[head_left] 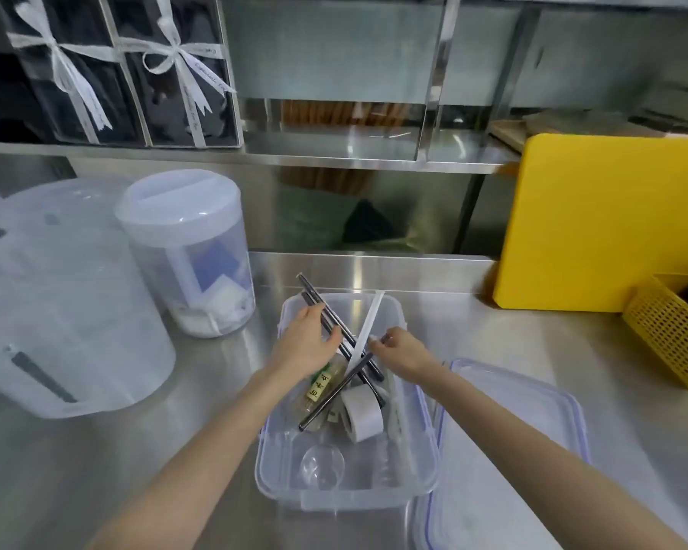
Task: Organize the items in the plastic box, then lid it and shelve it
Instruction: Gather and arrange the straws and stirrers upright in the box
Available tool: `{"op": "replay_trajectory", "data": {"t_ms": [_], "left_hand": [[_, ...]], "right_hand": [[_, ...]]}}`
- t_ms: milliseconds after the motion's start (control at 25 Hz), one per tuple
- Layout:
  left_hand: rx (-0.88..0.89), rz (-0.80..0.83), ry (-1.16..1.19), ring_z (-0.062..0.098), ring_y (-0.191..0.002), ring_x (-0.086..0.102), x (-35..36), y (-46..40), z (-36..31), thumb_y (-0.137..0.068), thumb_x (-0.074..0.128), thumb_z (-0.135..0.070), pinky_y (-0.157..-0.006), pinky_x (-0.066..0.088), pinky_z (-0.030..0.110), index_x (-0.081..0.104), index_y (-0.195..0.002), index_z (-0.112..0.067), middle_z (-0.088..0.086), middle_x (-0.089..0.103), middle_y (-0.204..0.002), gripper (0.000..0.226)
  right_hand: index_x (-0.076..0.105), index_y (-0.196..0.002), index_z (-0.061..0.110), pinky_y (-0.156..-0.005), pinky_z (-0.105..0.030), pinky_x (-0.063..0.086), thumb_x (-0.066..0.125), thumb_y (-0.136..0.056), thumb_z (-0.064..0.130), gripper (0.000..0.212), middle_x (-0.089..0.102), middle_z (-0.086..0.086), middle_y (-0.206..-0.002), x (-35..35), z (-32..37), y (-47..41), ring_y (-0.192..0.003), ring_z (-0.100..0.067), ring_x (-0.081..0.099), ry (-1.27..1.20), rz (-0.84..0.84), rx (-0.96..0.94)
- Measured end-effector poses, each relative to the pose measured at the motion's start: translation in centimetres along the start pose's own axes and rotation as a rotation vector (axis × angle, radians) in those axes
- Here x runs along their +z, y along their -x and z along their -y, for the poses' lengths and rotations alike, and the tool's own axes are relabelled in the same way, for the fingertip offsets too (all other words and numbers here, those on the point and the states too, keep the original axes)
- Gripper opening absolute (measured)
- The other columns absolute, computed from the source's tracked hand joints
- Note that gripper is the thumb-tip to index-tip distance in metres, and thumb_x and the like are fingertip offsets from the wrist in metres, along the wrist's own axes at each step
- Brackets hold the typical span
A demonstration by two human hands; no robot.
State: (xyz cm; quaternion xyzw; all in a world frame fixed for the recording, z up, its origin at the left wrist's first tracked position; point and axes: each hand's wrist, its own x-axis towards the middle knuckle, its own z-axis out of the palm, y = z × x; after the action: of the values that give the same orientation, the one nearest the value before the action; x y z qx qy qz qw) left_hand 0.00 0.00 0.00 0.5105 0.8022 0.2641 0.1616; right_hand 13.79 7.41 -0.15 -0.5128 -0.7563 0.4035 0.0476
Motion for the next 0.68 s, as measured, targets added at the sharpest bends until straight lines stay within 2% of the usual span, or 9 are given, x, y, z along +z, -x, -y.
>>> {"op": "replay_trajectory", "data": {"t_ms": [80,120,200,280,400,520,560,600,680], "left_hand": [[-0.067,0.025,0.053,0.030,-0.117,0.052,1.0,-1.0,0.5,-0.090,0.046,-0.031,-0.095,0.040,0.033,0.042,-0.130,-0.007,0.014,0.049,-0.135,0.046],[-0.096,0.042,0.067,0.030,-0.118,0.051,1.7,-1.6,0.9,-0.090,0.046,-0.031,-0.096,0.040,0.034,0.043,-0.129,-0.007,0.014,0.051,-0.133,0.045],[-0.159,0.085,0.111,0.030,-0.118,0.052,2.8,-2.4,1.4,-0.090,0.046,-0.031,-0.097,0.040,0.036,0.043,-0.126,-0.007,0.015,0.056,-0.129,0.044],[-0.212,0.097,0.172,0.033,-0.119,0.051,3.8,-3.3,1.8,-0.090,0.046,-0.031,-0.098,0.041,0.039,0.041,-0.128,-0.007,0.016,0.058,-0.126,0.045],[-0.257,0.068,0.292,0.033,-0.114,0.054,4.6,-4.1,1.7,-0.090,0.048,-0.023,-0.093,0.042,0.034,0.044,-0.122,-0.008,0.016,0.060,-0.119,0.036],[-0.296,0.051,0.420,0.027,-0.097,0.057,5.3,-5.0,1.5,-0.089,0.048,-0.014,-0.077,0.038,0.025,0.049,-0.089,-0.017,0.007,0.063,-0.096,0.003],[-0.307,0.053,0.452,0.024,-0.089,0.056,5.3,-5.2,1.3,-0.089,0.048,-0.012,-0.071,0.038,0.024,0.046,-0.079,-0.020,0.002,0.060,-0.084,0.013],[-0.313,0.047,0.495,0.021,-0.086,0.054,5.5,-5.5,1.3,-0.088,0.049,-0.011,-0.069,0.040,0.025,0.047,-0.076,-0.020,0.002,0.058,-0.079,0.016],[-0.380,0.037,0.613,0.023,-0.088,0.057,5.8,-6.0,1.4,-0.089,0.049,-0.012,-0.077,0.046,0.030,0.055,-0.087,-0.013,0.009,0.060,-0.089,0.006]], "right_hand": [[0.053,-0.098,0.001,-0.068,-0.024,0.036,0.044,-0.094,0.030,0.031,0.059,-0.018,-0.096,0.5,-0.4,-0.9,-0.090,-0.028,0.056,-0.015,0.021,0.025],[0.055,-0.095,-0.001,-0.068,-0.028,0.039,0.044,-0.094,0.028,0.031,0.057,-0.020,-0.092,1.0,-0.7,-1.5,-0.087,-0.028,0.056,-0.027,0.040,0.053],[0.058,-0.087,-0.003,-0.070,-0.033,0.045,0.044,-0.093,0.026,0.033,0.054,-0.020,-0.089,1.9,-1.0,-2.7,-0.085,-0.025,0.054,-0.048,0.070,0.099],[0.054,-0.076,0.006,-0.066,-0.028,0.040,0.045,-0.093,0.027,0.028,0.054,-0.016,-0.089,2.8,-1.2,-3.9,-0.085,-0.024,0.054,-0.056,0.076,0.118],[0.057,-0.101,0.000,-0.068,-0.026,0.037,0.046,-0.092,0.025,0.029,0.057,-0.018,-0.095,3.7,-1.5,-5.2,-0.095,-0.032,0.059,-0.080,0.058,0.128],[0.051,-0.094,0.006,-0.055,-0.025,0.037,0.049,-0.092,0.023,0.017,0.055,-0.019,-0.098,4.2,-1.7,-6.3,-0.081,-0.024,0.052,-0.129,0.024,0.128],[0.051,-0.097,0.004,-0.055,-0.025,0.037,0.050,-0.092,0.022,0.019,0.057,-0.019,-0.102,4.3,-1.6,-6.5,-0.080,-0.022,0.051,-0.148,0.002,0.124],[0.052,-0.105,-0.001,-0.059,-0.026,0.039,0.052,-0.091,0.022,0.027,0.058,-0.019,-0.102,4.4,-1.6,-6.9,-0.081,-0.023,0.052,-0.180,-0.017,0.129],[0.050,-0.115,-0.005,-0.066,-0.028,0.041,0.055,-0.090,0.023,0.038,0.061,-0.017,-0.096,4.5,-1.6,-7.4,-0.081,-0.026,0.056,-0.243,-0.055,0.155]]}}
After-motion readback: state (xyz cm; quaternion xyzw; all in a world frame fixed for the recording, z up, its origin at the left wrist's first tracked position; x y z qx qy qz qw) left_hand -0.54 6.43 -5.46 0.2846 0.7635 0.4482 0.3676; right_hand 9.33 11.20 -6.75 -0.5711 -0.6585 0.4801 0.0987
